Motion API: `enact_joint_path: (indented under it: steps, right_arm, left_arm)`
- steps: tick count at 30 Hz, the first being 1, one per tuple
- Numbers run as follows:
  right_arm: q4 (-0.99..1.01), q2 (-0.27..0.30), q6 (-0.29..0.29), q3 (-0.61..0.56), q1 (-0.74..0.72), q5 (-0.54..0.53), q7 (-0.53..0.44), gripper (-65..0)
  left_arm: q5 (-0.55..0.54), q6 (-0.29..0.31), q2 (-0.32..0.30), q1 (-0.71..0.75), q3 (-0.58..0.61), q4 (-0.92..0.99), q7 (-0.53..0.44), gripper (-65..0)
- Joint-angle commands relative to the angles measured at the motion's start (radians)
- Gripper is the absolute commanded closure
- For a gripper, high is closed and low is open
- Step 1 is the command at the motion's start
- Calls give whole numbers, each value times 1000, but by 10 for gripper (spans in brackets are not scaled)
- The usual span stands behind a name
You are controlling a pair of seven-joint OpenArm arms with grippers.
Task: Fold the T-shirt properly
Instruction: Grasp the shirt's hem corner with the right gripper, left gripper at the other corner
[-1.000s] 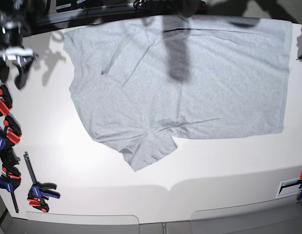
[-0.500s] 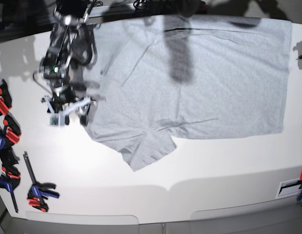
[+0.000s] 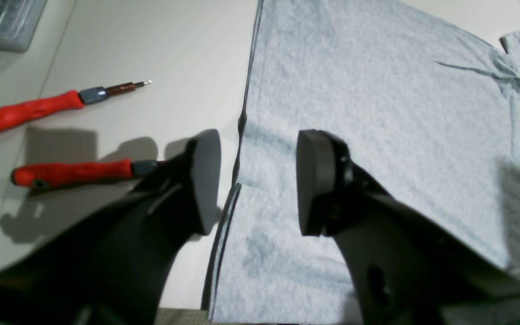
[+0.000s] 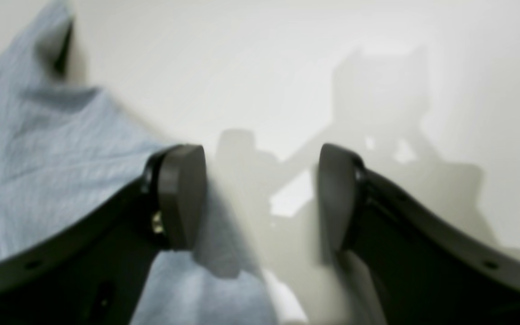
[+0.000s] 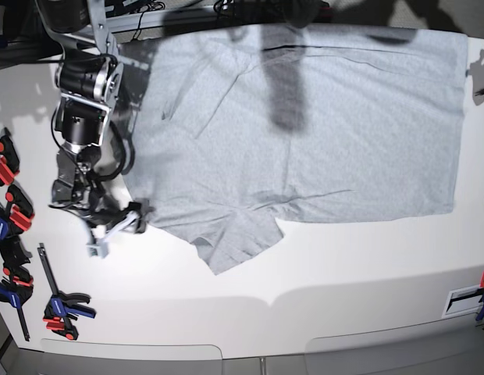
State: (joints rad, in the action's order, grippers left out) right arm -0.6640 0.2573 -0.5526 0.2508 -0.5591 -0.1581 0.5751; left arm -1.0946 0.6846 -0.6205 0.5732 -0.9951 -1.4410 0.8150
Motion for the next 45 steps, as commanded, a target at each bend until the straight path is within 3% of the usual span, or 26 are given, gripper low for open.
enact_joint_path:
  steps: [1,4,11,14,17,18,21,24,27,31,35,40,45]
  right_arm:
    - [-9,3,-17,-18,-27,-29,-8,-382]
    - [-9,-18,-23,-82,-8,-87,0,-382]
    - [-9,-53,-11,-132,-3,-85,10,-364]
    - [-9,-52,-3,-132,-3,-75,14,-212]
    - [-9,-53,-3,-132,-3,-51,19,-33]
    - [-9,-52,-2,-132,-3,-50,21,0]
    - [-9,-53,-1,-132,-3,-51,20,0]
    - [-9,-53,-1,-133,-3,-52,5,0]
    - [-9,-56,-1,-133,-3,-52,0,0]
    - [-9,-63,-1,-132,-3,-51,0,0]
    - [-9,-64,-1,-133,-3,-52,-6,0]
    - [-9,-64,-1,-133,-3,-51,-10,0]
    - [-9,-64,-2,-133,-3,-53,-10,0]
  left_arm:
    - [-21,4,-17,3,-12,-12,-20,-251]
    - [-21,4,-8,3,-12,-12,-20,-251]
    - [-21,4,-8,3,-12,-12,-20,-251]
    - [-20,4,-8,3,-12,-12,-27,-251]
    - [-20,5,-2,3,-12,-12,-99,-251]
    - [-20,5,6,1,-12,-12,-132,-251]
    - [31,4,22,-30,-6,-12,-206,-251]
    - [111,-82,7,-102,60,-11,-228,-251]
    - [213,-176,-37,-217,206,21,-276,-251]
    - [272,-222,-97,-483,453,224,-262,-251]
    - [280,-224,-100,-799,615,603,-236,-251]
    - [232,-145,-108,-1096,651,1068,-237,-251]
    - [223,-145,-134,-1194,650,1243,-299,-256]
